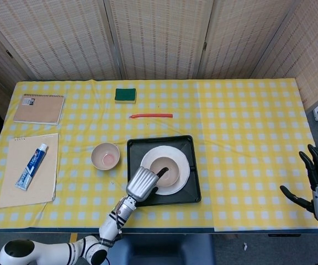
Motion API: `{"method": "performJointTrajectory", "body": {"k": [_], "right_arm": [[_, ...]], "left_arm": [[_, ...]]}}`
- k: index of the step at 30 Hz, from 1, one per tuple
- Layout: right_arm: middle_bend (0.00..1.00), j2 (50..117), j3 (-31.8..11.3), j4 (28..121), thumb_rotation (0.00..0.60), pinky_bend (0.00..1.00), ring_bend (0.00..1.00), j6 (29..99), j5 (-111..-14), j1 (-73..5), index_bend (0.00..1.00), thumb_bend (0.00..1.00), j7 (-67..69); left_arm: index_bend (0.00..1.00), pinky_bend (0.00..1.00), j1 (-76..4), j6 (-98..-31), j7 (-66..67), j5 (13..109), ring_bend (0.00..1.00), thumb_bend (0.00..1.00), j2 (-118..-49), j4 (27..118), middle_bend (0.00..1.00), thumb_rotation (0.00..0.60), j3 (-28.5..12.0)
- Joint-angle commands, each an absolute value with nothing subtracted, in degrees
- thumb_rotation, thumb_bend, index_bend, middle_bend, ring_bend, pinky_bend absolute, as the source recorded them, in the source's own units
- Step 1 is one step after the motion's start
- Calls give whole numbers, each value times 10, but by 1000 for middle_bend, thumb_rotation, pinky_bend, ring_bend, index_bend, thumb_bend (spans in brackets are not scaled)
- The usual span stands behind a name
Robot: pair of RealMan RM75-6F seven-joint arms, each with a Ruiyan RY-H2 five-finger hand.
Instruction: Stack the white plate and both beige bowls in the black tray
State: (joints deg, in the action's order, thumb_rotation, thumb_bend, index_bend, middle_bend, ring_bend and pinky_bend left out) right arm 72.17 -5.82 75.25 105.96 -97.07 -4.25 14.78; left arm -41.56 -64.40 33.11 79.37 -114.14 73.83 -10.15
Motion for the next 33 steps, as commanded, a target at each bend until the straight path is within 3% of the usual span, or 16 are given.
{"method": "performJointTrajectory", "body": {"k": [1,6,9,12,15,22,33], "right_arm": [[0,723,-58,753,600,0,0,1064,-973,-41,0,161,145],[0,725,-57,752,600,0,0,1069,-979,-39,0,161,141],[0,725,-55,753,600,0,0,1073,-985,-38,0,160,139],[0,727,-53,753,600,0,0,1080,-994,-37,0,160,136],[0,729,-51,755,600,0,0,1081,-997,-37,0,160,141],[0,737,-48,755,600,0,0,1081,-1007,-38,0,160,127],[0,739,-45,756,600,0,0,1063,-1003,-43,0,161,126]], "left_arm": [[243,1000,-407,-653,354,792,1000,194,-1118,778,1000,600,-95],[234,1000,-392,-673,393,799,1000,173,-1074,841,1000,600,-83],[293,1000,-375,-692,402,795,1000,175,-1038,875,1000,600,-82],[385,1000,-355,-712,402,790,1000,258,-1002,893,1000,600,-78],[414,1000,-338,-714,418,766,1000,359,-963,909,1000,600,-71],[452,1000,-324,-682,415,699,1000,381,-908,925,1000,600,-72],[473,1000,-337,-667,403,680,1000,385,-921,883,1000,600,-75]]}}
